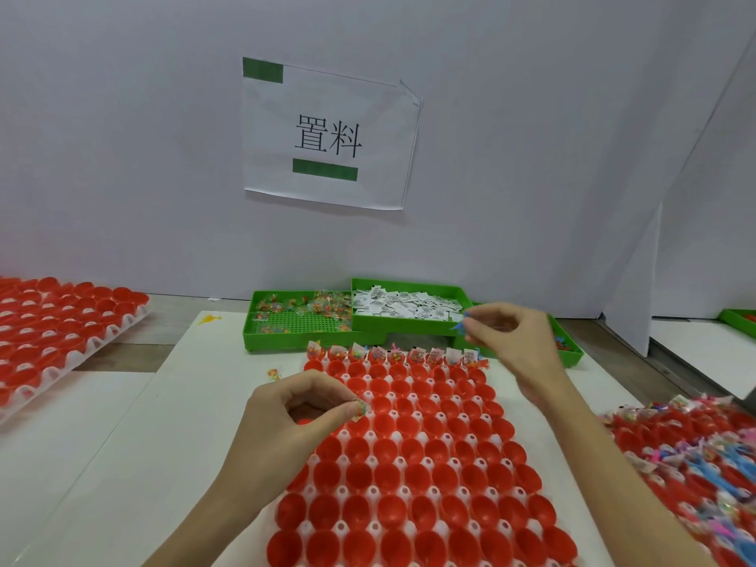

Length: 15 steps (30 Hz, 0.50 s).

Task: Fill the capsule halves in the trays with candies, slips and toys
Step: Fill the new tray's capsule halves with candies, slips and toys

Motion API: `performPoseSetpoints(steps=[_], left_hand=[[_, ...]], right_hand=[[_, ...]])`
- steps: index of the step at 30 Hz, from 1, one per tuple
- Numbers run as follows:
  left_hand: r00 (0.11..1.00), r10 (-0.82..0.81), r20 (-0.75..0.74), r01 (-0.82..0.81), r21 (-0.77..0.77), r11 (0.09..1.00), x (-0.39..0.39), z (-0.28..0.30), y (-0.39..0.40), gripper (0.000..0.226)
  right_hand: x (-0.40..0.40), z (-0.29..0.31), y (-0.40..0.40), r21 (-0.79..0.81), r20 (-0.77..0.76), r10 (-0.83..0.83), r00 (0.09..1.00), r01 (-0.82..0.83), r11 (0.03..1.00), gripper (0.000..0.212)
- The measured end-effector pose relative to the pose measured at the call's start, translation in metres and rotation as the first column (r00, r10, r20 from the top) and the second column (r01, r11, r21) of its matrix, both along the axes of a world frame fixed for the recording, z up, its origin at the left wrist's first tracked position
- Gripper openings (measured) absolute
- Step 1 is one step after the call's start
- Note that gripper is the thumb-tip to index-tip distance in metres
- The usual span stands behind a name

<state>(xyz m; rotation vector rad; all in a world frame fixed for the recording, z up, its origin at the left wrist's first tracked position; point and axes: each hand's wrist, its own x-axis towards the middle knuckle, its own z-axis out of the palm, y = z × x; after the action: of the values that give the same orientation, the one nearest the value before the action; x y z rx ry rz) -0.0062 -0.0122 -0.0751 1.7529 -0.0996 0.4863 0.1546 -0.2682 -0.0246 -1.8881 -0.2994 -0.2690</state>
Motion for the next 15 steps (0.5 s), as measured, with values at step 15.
performPoseSetpoints(steps=[15], left_hand=[[0.988,-0.097,0.121,0.068,0.223,0.972,0.001,-0.01,-0.002,0.011]], right_hand=[[-0.105,-0.026,0.047,-0.285,-0.001,0.414,0.911,-0.396,0.873,0.008]])
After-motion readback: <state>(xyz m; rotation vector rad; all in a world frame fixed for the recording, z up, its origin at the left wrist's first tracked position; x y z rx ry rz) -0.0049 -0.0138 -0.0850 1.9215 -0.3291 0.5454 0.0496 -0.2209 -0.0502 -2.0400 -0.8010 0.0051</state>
